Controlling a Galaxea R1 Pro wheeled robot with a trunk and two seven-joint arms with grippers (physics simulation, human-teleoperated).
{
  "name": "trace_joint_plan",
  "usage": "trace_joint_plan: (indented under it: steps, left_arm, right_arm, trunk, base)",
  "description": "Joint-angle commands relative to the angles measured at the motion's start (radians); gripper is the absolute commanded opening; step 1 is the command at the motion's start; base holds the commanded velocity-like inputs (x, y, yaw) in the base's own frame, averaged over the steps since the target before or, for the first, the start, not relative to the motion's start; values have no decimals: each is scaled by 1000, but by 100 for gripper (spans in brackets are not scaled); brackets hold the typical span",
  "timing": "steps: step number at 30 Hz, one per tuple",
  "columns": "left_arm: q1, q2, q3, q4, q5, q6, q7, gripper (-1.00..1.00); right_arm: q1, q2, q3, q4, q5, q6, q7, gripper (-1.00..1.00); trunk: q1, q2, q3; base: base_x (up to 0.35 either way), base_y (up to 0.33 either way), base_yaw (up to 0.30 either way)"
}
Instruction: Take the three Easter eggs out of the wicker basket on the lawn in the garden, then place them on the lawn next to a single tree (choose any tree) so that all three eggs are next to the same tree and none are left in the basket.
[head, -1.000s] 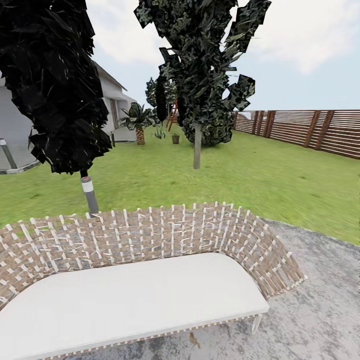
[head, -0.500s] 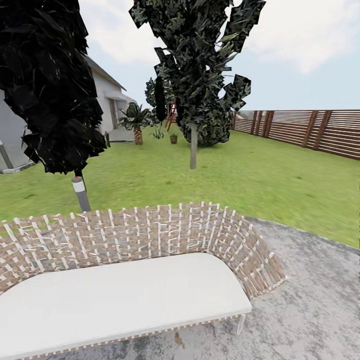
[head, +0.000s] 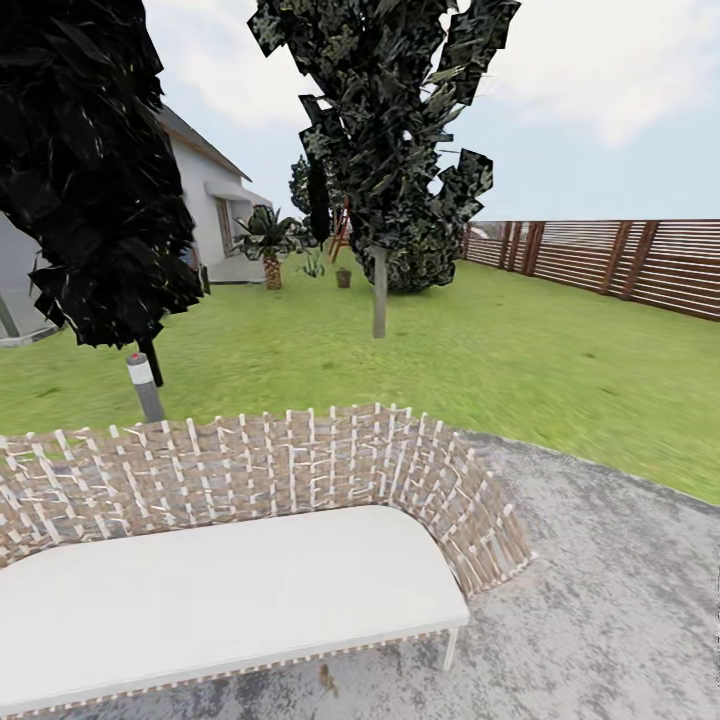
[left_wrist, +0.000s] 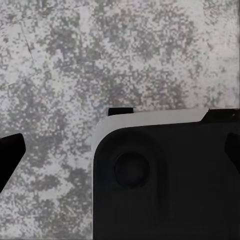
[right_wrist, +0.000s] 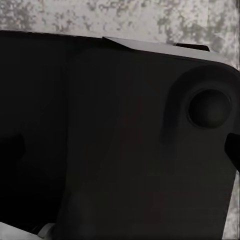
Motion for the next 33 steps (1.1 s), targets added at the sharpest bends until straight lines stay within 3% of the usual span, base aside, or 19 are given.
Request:
trace_joint_plan:
  steps: [1,33]
  left_arm:
    - [0,0,-1,0,-1,-3,1,100]
    - [0,0,-1,0,-1,-3,1,100]
  right_arm:
    - [0,0,7,0,0,-2,0,100]
    - [0,-1,6,-2,-1,-2,0,100]
  trunk:
    - [0,0,-1]
    - [0,0,-1]
  base:
    - [0,-278,0]
    - [0,-278,0]
